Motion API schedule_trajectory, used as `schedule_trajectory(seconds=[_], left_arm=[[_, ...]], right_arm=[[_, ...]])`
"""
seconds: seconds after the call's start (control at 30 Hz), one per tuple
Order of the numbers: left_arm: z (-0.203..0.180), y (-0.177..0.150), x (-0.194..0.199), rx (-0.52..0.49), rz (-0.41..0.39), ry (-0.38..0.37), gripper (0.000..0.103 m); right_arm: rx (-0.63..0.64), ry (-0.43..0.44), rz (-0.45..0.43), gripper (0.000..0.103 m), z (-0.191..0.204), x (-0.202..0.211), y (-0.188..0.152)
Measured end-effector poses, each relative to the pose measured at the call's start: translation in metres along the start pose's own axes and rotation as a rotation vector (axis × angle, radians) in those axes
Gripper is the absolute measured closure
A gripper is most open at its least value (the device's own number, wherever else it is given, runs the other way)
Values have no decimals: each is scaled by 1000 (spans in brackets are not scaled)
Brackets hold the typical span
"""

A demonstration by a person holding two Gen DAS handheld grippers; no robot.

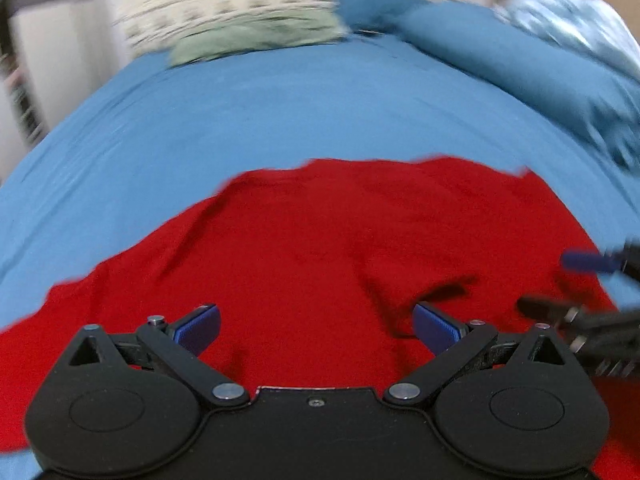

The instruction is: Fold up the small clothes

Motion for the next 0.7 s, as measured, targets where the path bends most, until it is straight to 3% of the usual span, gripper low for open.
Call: schedule_trajectory(seconds=[0.1,0.13,0.3,0.37,0.47,0.7], left_arm=[[-27,2,-24,-79,24,-9,6],[-31,2,-32,-87,31,-10,13],[-38,1,-50,-71,-7,-17,23],[-40,0,-48,-68,-38,-16,38],[-37,2,-48,-20,-46,-33,56],[-12,3,-50,158,-61,-70,78]], right_arm=[[-44,-35,5,16,-34,15,-5],[-56,-43,4,16,-43,20,-7],[-89,-93,0,16,-75,32,-12],[-115,-98,0,16,-82,29,-11],[-149,-111,0,16,-89,25,-12],[-242,-161,13,16,-104,16,-13]])
Point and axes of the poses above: each gripper's, at about its wrist camera, not at the fingertips, and x roughly against the way its jaws point, z to its left, y to its top, the point moved 1 cm from there along -x, roughly the way its jaws point, and after that the axes turned 13 degrees about -x, right-handed, at the moved point
